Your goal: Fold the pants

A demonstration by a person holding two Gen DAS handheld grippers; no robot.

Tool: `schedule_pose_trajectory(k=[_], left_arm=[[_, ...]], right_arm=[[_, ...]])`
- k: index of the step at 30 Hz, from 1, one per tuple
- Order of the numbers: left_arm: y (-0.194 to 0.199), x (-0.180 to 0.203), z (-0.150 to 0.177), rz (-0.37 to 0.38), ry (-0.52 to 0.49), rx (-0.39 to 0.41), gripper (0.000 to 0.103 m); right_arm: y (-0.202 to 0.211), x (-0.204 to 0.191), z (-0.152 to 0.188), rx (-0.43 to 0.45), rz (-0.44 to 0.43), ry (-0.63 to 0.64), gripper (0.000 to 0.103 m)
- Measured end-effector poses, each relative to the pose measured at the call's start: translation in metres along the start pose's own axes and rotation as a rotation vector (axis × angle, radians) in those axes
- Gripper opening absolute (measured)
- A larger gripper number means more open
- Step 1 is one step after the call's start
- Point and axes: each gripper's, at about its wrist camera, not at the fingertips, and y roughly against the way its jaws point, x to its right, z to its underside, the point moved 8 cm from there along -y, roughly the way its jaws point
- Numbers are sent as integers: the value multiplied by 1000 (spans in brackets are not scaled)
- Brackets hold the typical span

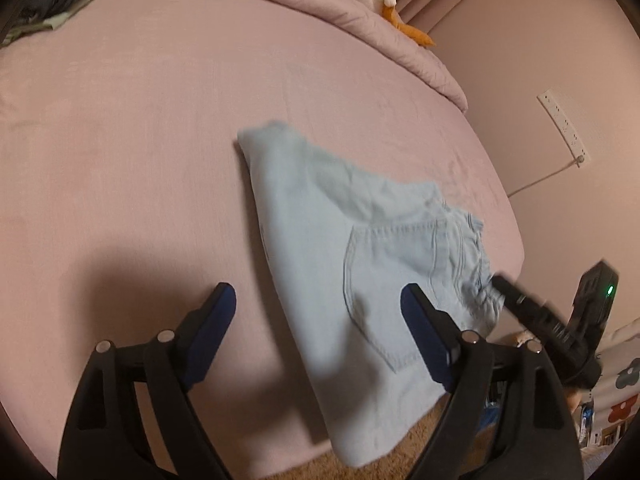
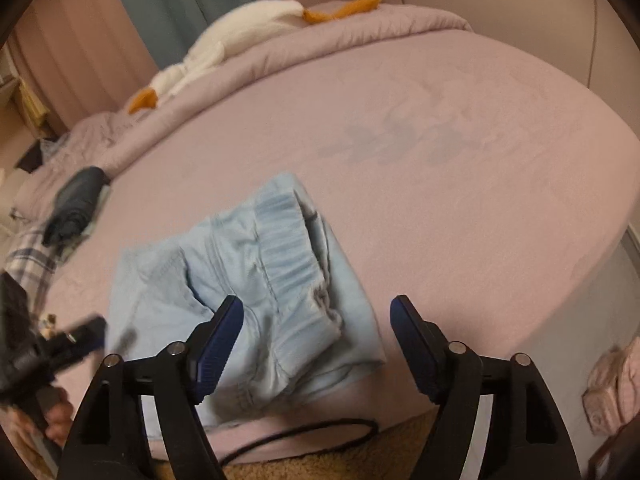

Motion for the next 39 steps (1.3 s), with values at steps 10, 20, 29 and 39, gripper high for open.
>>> schedule_pose_trajectory(k=[10,20,29,39], left_arm=[[-26,20,13,-45,-40,-40,84],[-46,31,3,-55,-67,-33,77],[-56,31,-6,-59,-47,-7,44],[-28,34,-5,-69,-72,34,19]], right_arm=[[-22,-12,-12,-119,-121,70,85],[-60,-21,-5,-238,-189,69,86],[-68,-29,-5,-224,-201,83,83],[-38,-47,3,-141,-111,151,44]])
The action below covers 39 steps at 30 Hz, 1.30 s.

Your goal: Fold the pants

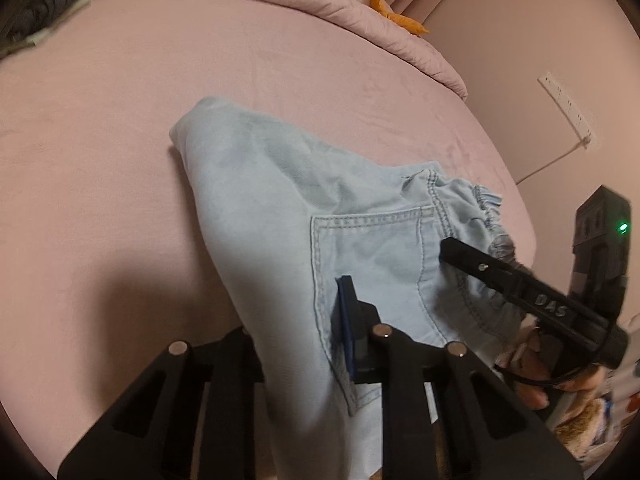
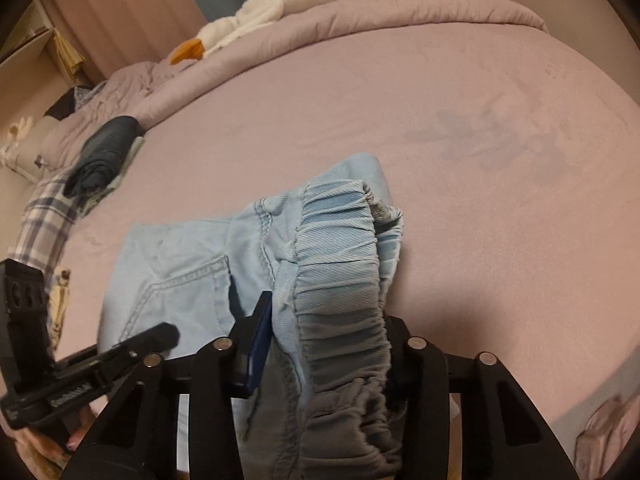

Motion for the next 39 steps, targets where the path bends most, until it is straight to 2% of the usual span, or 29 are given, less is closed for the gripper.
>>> schedule_pose_trajectory(k=[8,20,39], left_arm=[[48,-23,-4,-41,-4,81,18],[97,-46,-4,-75,-10,165,18],[134,-64,-15,-98,-21,171,18]], right_arm=[[15,-35,16,26,-55,15,43],[26,-84,9,88,-54,90,43],[33,-115,0,98,-41,131,43]])
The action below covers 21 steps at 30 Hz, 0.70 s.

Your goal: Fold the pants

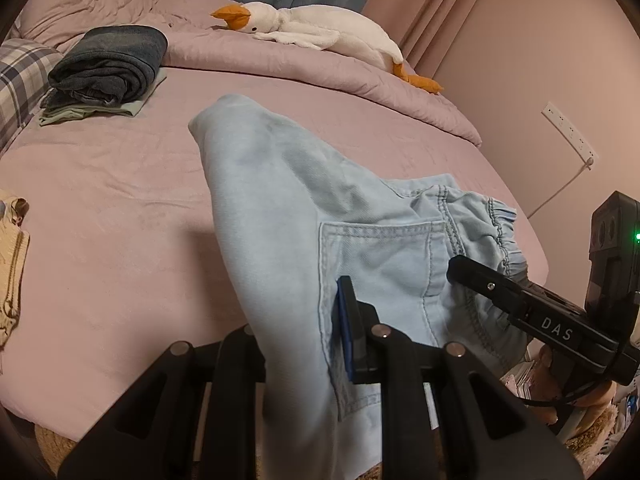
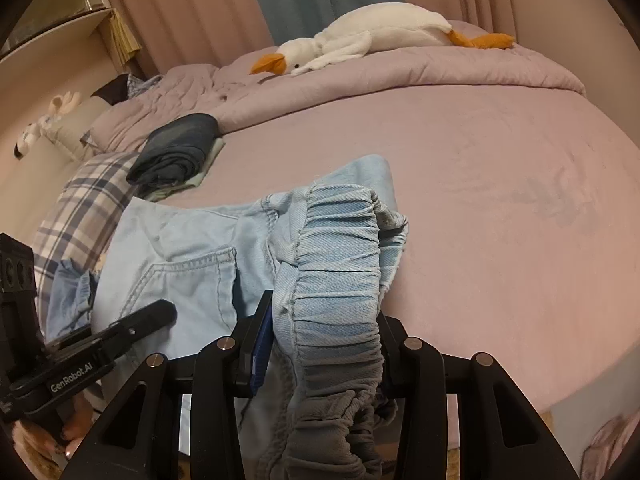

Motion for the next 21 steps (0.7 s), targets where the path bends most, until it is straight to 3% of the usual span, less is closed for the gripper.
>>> schedule_pose_trajectory(k=[21], left_arm=[[-8,-13,-23,-23,-10,-24,19]], right_arm=[[-15,-14,-16,-36,38,25,43]])
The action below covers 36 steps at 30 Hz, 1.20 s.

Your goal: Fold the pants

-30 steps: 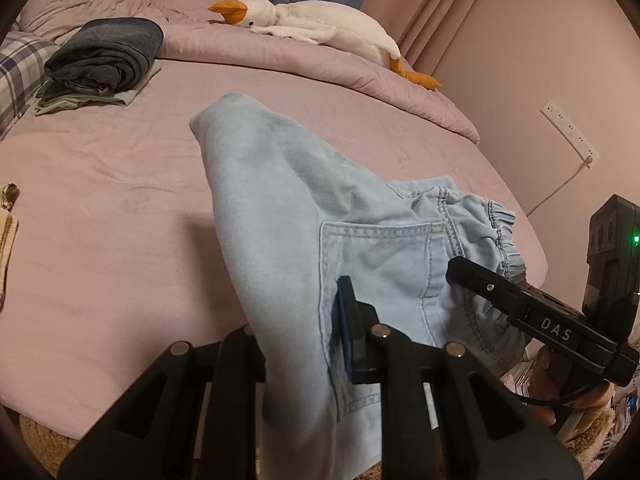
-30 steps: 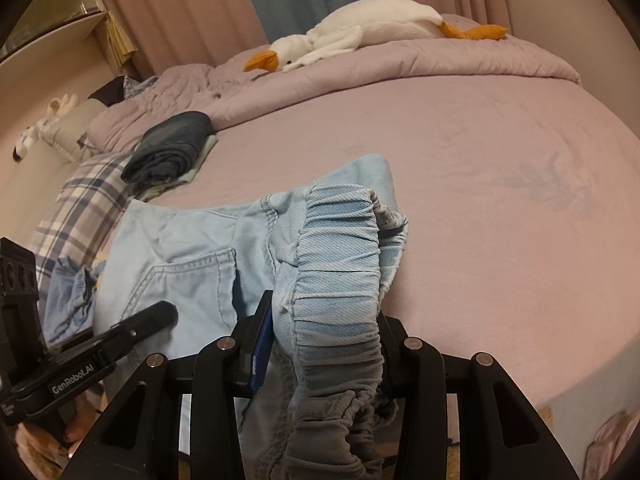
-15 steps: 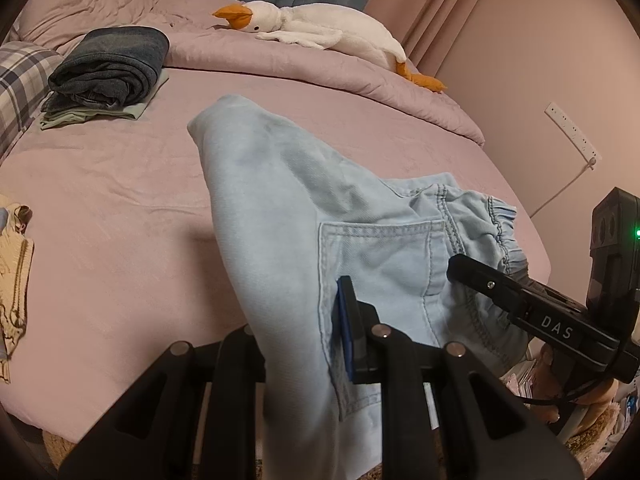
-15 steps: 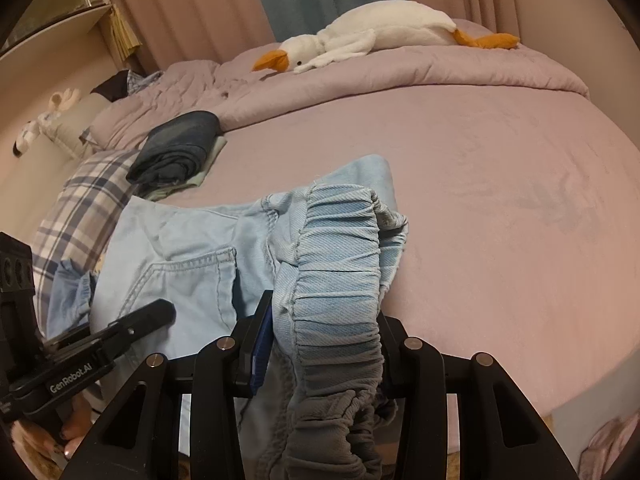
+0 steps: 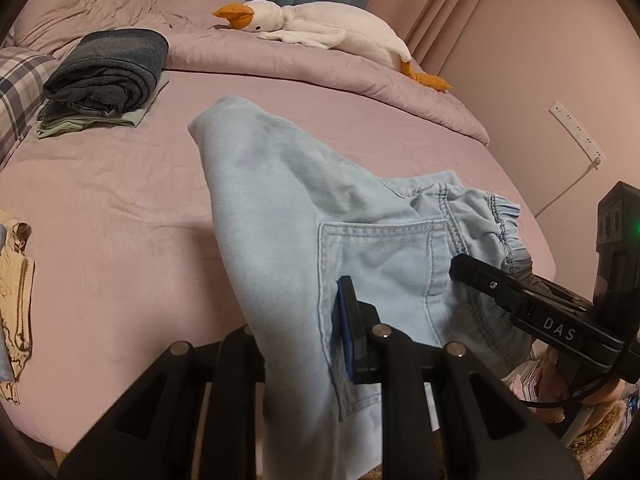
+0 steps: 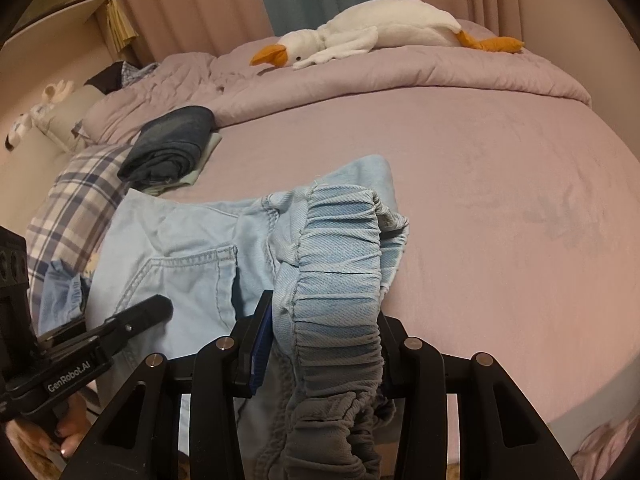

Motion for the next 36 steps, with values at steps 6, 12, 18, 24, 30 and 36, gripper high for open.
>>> schedule_pose_trajectory(k=[6,12,18,24,30,36], left_arm=[[-9,-8,-7,-10,3,-9,19],[-19,-16,-14,-17,4,-13,19],[-31,-21,-18,-13,6,-24,19],[-46,-26,-22,-23,3,-41,19],[-64,-34,-20,-30,21,-64,19],[-82,-40,-12,-39,43,-92,19]], right_arm=[[-11,-3,-3,-16,12,4,43],[-19,-7,-8,-28,25,10,43],[-27,-7,-11,-42,35,9,43],[-39,-5,-13,-64,49,8,43],[-57,-3,-13,-102,73,4,43],[-74,1,-9,-139,95,8,43]])
